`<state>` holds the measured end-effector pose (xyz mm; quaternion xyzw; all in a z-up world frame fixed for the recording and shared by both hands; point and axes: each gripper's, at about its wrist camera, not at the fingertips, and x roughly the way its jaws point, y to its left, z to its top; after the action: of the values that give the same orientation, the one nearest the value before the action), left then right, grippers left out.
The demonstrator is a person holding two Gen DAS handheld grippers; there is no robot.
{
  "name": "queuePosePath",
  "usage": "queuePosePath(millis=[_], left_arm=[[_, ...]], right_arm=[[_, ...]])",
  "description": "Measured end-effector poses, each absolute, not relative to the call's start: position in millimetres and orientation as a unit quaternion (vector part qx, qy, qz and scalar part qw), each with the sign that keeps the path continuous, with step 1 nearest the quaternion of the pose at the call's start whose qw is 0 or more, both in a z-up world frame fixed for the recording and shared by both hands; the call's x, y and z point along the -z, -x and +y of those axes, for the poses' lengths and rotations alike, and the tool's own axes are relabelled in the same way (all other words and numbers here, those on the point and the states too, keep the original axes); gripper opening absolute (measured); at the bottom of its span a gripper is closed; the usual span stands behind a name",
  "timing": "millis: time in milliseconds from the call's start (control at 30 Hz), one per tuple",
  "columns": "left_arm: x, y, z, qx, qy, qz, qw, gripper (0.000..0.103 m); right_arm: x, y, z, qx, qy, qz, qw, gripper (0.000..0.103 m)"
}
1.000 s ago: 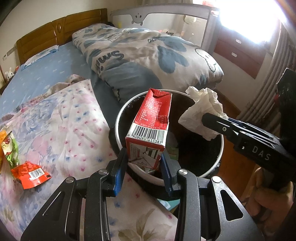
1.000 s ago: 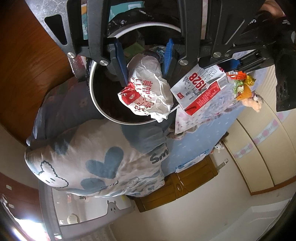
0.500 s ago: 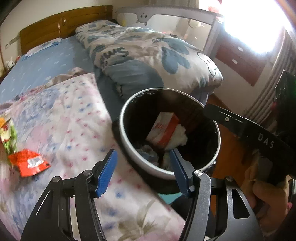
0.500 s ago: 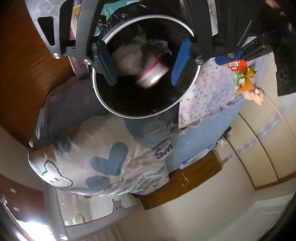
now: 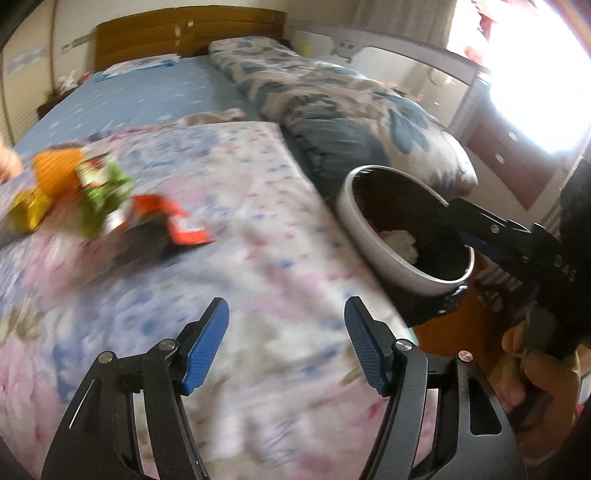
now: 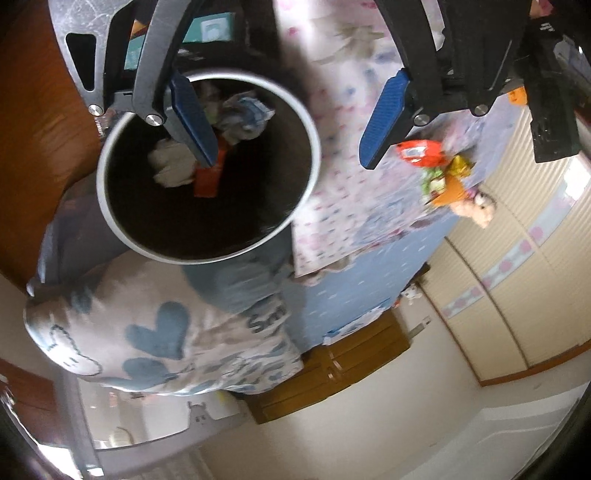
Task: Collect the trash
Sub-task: 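Grasp the yellow noodle packet with the left tool while the right tool grasps the red snack bag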
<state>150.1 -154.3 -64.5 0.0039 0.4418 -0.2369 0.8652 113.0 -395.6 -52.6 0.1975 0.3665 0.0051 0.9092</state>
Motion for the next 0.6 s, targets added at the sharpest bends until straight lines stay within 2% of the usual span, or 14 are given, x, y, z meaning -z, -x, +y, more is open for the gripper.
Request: queuePosePath(millis=[600], left_arm=[[79.5, -158.6, -37.6, 0.130, 0.067, 0.447, 0.883, 0.067]], right_arm=[[74.0, -139.6, -280.4, -0.123, -0.166, 0.398, 0.894, 0.083]])
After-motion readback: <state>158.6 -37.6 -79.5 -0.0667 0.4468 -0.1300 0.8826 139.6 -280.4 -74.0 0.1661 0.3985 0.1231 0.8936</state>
